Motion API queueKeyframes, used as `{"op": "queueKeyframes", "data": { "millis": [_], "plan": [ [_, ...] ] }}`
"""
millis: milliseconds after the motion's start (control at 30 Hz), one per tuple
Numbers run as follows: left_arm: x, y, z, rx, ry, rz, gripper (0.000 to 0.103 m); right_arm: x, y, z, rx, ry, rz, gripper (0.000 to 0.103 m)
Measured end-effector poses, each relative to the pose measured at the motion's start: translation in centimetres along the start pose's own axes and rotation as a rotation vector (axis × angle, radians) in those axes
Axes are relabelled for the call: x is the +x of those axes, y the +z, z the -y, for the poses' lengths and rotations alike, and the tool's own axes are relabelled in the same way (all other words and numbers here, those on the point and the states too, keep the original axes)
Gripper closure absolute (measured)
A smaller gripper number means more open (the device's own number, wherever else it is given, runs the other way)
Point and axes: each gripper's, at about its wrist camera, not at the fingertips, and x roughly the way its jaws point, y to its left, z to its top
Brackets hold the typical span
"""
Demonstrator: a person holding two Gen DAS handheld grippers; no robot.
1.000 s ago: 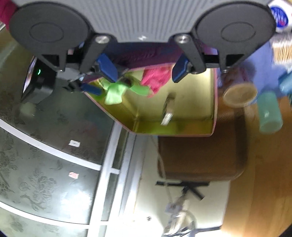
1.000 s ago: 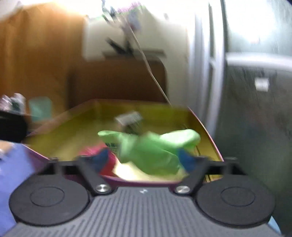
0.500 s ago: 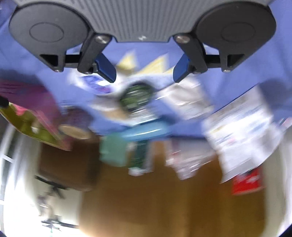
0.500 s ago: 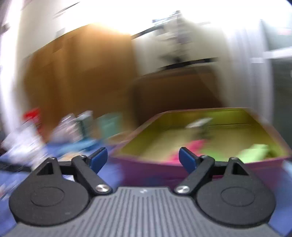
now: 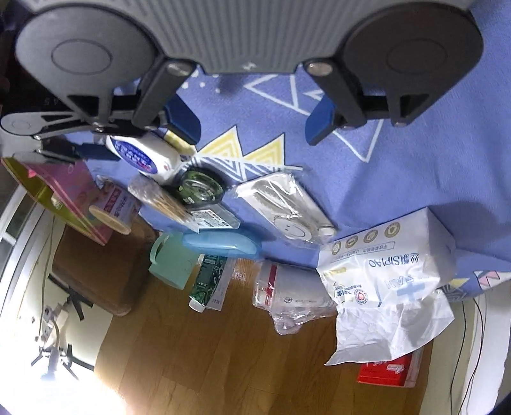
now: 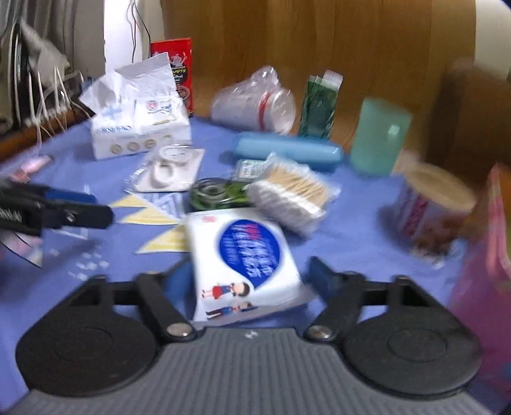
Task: Organize soft objects
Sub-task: 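Grasp the white wet-wipes pack with the left tool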
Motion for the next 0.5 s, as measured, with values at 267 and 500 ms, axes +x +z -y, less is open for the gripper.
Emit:
{"op": "queueKeyframes", "data": {
  "millis": [267, 500],
  "plan": [
    [0.4, 0.0, 1.1, 0.057, -0.021, -0.029, 0.020, -6.3, -5.1, -2.7, 0.031, 0.017, 0.048, 0.034],
    [0.5, -0.4, 5.8, 0.126, -0.194, -0.103, 0.025, -9.5, -8.2, -4.4, -0.029, -0.041, 0.107, 0.012]
  ]
}}
